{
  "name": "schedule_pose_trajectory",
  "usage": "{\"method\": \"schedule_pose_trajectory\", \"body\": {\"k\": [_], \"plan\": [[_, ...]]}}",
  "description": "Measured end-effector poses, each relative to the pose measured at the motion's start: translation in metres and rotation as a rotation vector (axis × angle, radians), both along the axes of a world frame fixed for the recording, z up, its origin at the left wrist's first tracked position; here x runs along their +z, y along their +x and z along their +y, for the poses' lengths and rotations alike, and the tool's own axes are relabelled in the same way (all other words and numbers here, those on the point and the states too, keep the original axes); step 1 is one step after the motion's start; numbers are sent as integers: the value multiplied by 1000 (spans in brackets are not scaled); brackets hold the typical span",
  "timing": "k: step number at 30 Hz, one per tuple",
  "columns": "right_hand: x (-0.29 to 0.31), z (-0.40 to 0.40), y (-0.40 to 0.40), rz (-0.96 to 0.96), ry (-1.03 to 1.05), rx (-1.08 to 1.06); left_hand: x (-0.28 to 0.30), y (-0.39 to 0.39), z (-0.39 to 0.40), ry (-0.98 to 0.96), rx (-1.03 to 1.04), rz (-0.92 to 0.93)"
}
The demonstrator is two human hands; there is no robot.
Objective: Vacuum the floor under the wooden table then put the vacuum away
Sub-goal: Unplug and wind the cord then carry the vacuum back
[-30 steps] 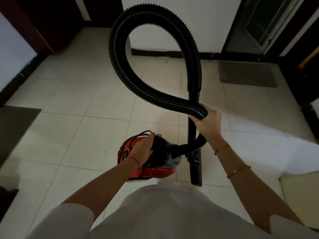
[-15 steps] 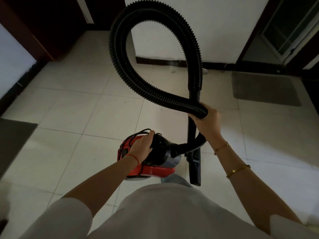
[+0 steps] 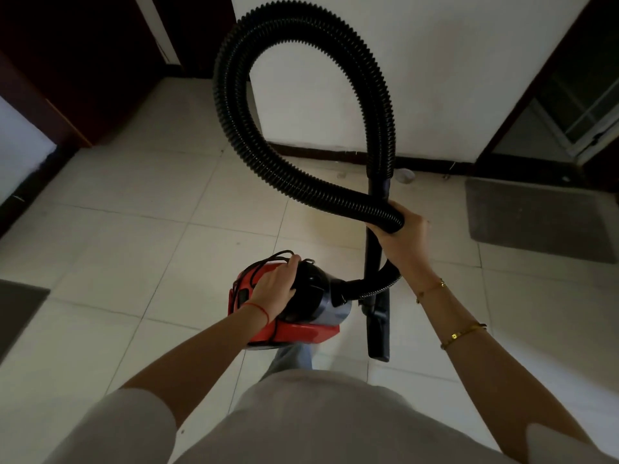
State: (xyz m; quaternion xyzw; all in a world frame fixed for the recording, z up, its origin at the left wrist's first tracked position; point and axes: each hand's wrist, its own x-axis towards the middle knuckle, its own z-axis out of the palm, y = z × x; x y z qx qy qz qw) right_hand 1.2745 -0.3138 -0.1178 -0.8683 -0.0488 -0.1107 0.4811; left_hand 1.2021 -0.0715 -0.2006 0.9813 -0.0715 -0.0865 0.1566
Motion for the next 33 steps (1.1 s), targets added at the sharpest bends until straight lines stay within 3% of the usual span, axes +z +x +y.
{"method": "schedule_pose_trajectory", "body": {"k": [20, 33], "plan": [[-2, 50, 413, 18, -58, -160, -17, 449, 52, -53, -135, 43], [-45, 47, 665, 32, -45, -204, -60, 701, 50, -27, -109, 189]]}}
